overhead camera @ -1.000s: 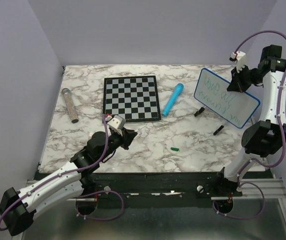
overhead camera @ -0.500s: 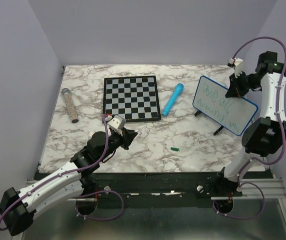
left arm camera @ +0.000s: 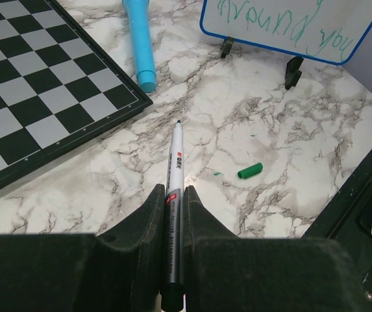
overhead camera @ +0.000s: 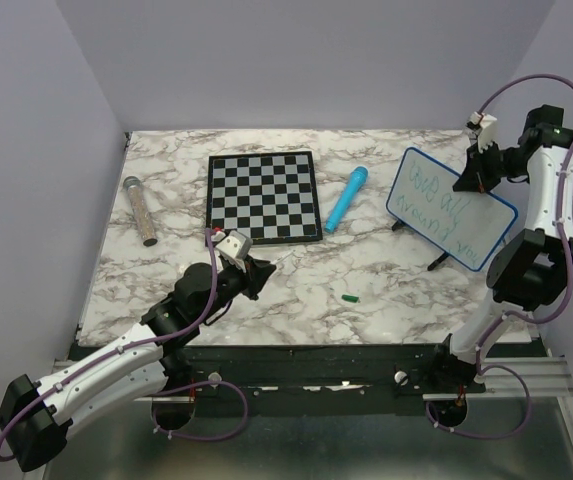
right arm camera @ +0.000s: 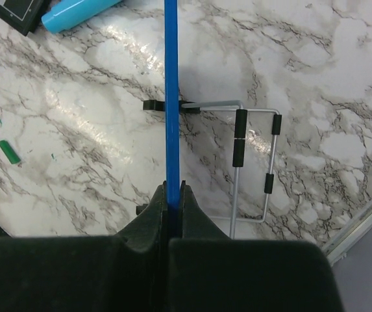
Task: Write a sentence on the whiteboard
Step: Put down the whiteboard on the whiteboard stand.
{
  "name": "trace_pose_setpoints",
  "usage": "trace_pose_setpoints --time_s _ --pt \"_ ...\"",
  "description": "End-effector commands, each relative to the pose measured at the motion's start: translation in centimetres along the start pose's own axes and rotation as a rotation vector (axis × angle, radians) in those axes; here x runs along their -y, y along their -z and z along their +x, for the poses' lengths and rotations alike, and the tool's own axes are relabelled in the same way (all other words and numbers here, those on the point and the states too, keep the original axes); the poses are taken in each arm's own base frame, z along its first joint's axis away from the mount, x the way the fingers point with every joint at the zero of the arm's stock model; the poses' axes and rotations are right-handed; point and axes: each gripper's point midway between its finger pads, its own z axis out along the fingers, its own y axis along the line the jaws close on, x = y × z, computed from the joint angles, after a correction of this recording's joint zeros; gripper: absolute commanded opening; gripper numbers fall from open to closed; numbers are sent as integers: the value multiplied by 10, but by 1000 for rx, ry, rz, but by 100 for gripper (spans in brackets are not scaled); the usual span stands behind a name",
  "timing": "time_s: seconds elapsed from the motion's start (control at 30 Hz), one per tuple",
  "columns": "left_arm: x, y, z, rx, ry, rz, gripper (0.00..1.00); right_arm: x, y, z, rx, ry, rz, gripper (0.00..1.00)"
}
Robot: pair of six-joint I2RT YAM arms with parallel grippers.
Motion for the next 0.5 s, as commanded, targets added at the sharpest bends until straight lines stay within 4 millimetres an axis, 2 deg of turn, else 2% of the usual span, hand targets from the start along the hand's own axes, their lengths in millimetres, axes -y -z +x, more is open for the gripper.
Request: trace_pose_setpoints --time_s 0.0,0.2,0.47 --pt "4 0 -5 20 -6 23 0 -31 -5 21 -79 -253 -151 0" --pt "5 1 -7 29 -3 29 0 -38 1 15 -70 -296 -151 0" --pt "6 2 -8 37 -3 35 0 -37 -11 43 -134 -340 -122 0"
